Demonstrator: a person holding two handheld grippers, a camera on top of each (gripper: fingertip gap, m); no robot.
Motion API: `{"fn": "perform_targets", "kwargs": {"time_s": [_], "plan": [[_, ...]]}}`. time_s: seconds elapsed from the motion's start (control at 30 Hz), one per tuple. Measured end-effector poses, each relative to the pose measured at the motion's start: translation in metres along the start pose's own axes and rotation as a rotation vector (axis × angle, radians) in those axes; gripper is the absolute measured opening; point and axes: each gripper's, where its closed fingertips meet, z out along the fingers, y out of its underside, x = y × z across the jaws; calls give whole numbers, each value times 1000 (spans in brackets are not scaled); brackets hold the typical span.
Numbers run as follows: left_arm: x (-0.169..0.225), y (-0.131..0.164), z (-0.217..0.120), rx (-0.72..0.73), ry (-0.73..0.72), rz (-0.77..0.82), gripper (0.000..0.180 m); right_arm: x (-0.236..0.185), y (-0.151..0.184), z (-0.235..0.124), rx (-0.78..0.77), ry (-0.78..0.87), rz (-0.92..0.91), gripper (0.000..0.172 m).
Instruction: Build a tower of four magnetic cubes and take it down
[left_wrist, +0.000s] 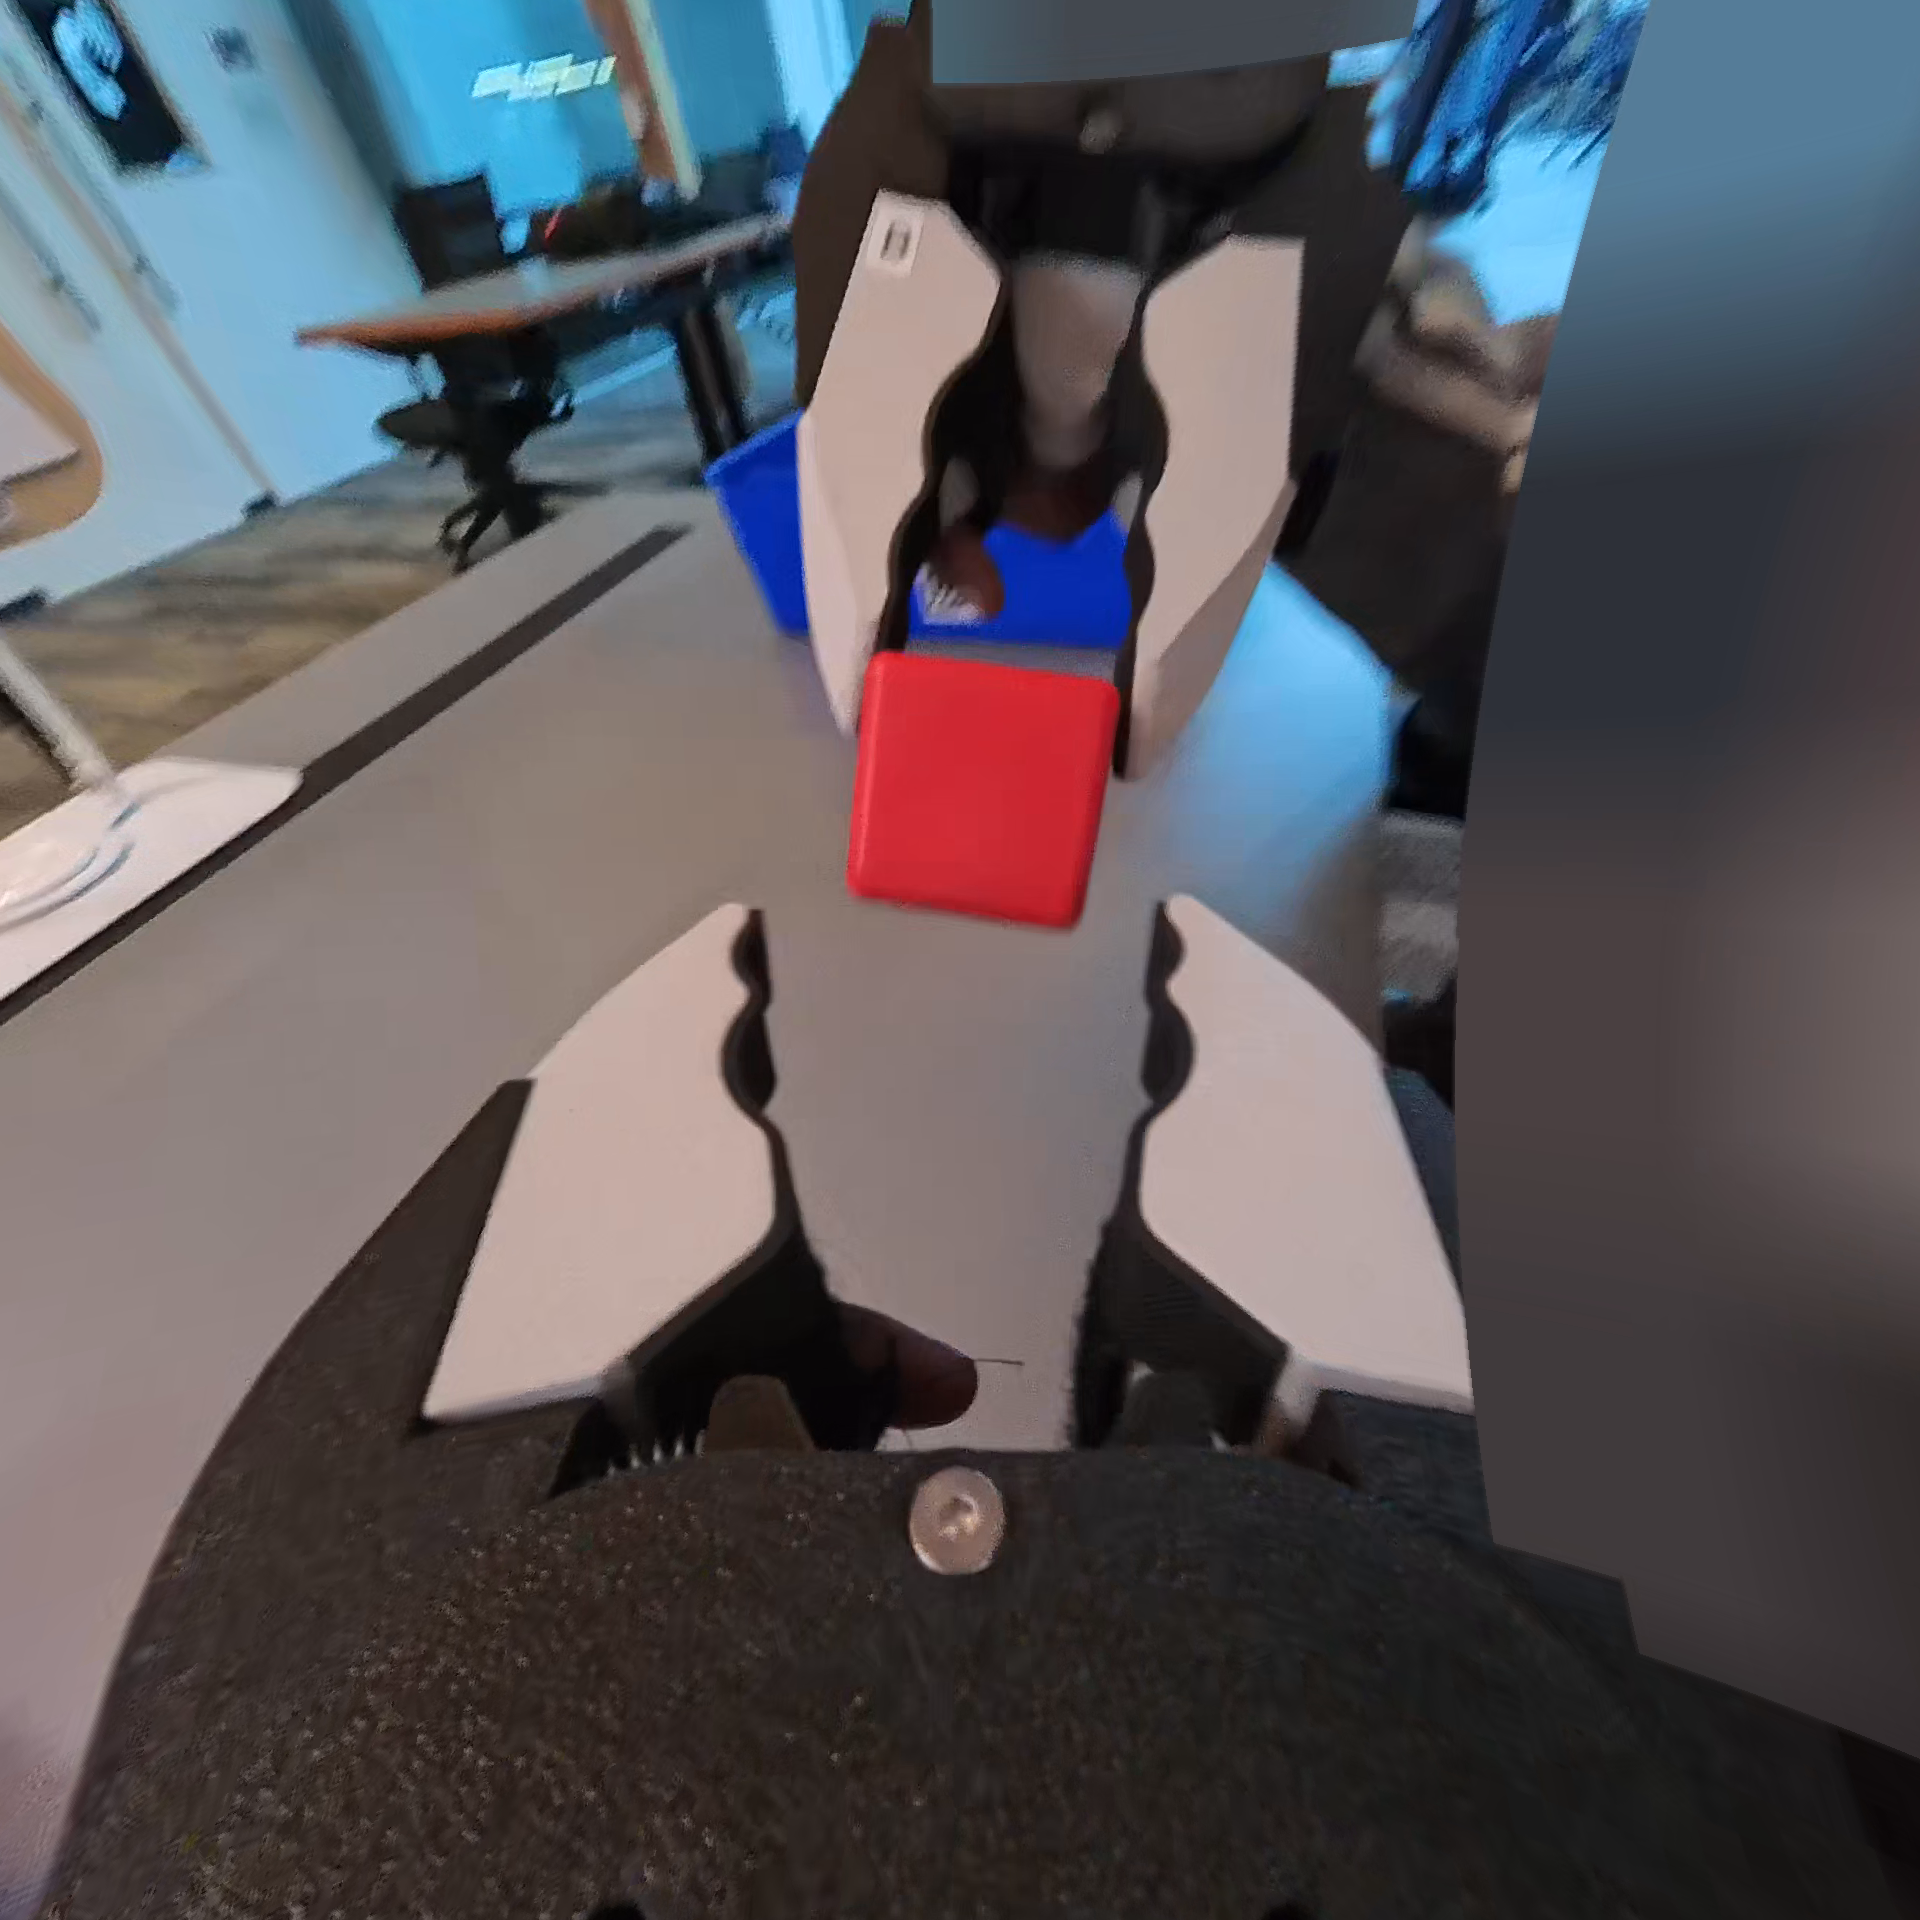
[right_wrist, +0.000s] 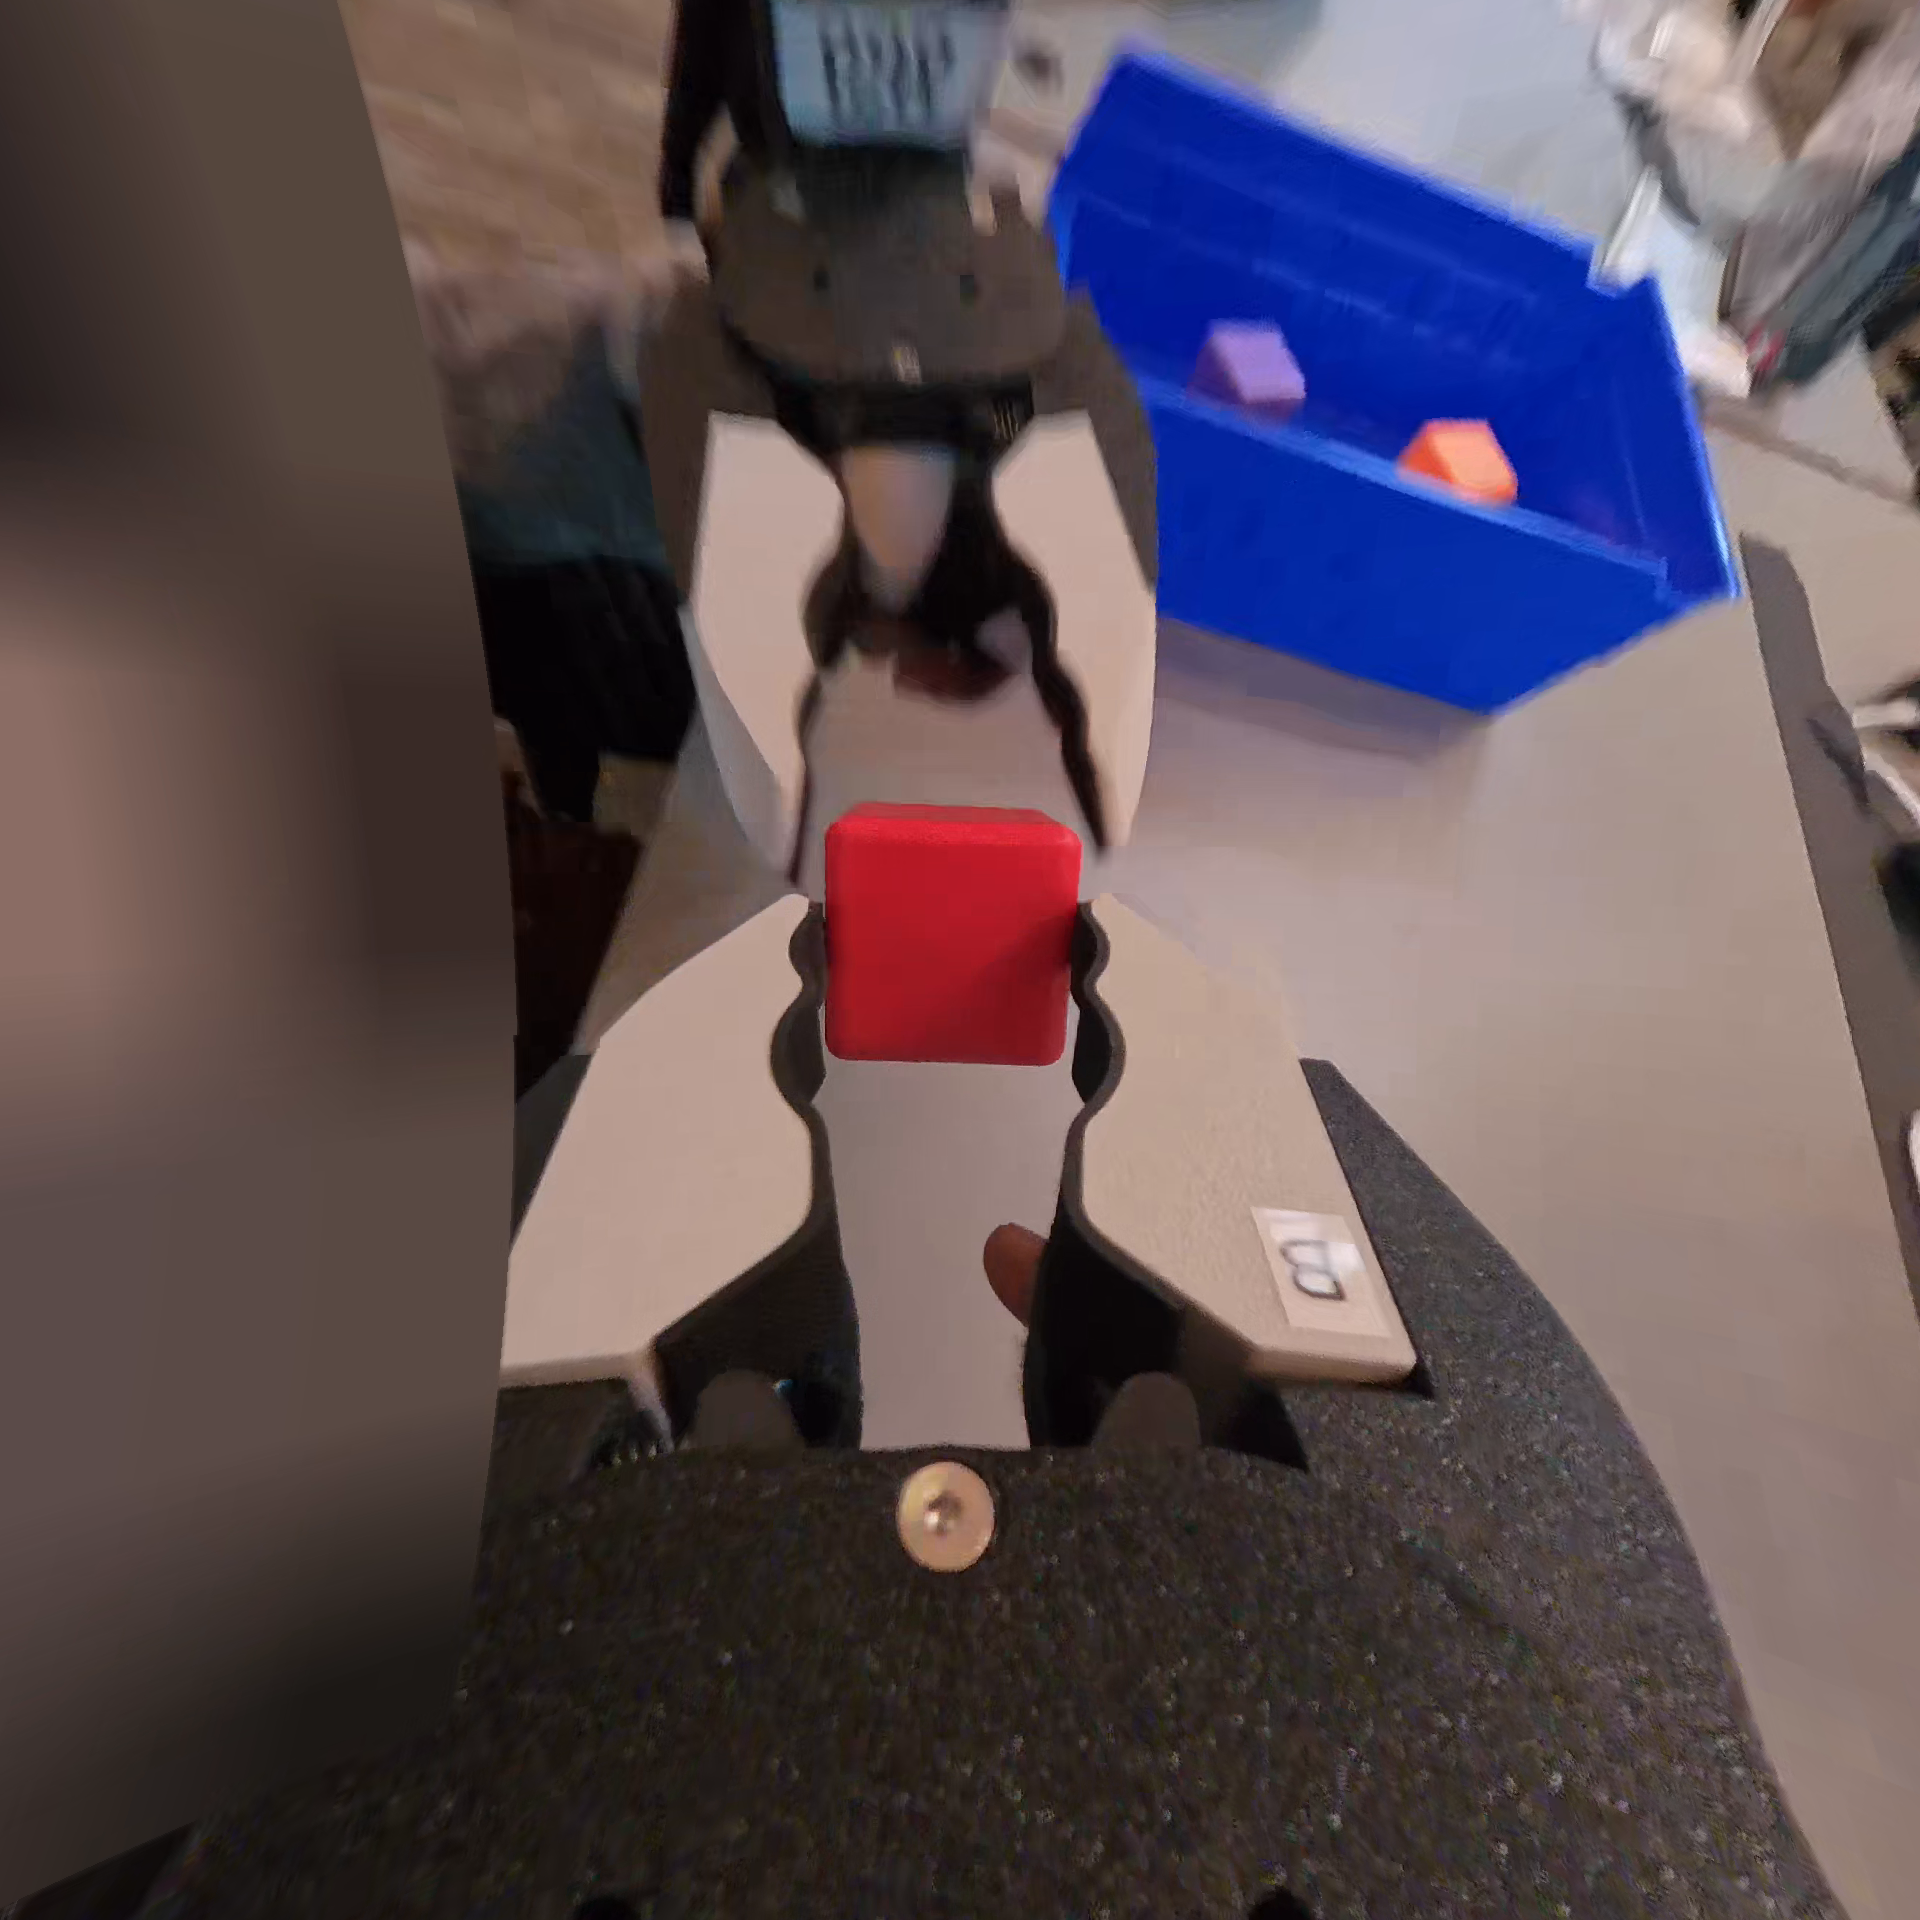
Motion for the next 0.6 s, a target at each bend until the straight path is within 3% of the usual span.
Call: {"fn": "perform_targets", "kwargs": {"time_s": [0.03, 0.17, 0.27, 0.6], "plan": [[-7, 8, -5, -60, -42, 11, 78, 7, 16, -1, -86, 12, 8, 45], [-21, 23, -30, -164, -158, 58, 77, 25, 88, 4, -408, -23, 112, 45], [-27, 26, -47, -174, -217, 51, 75, 26, 122, 11, -529, -59, 168, 45], [-31, 33, -80, -208, -318, 82, 72, 28, 138, 18, -598, -40, 225, 45]]}}
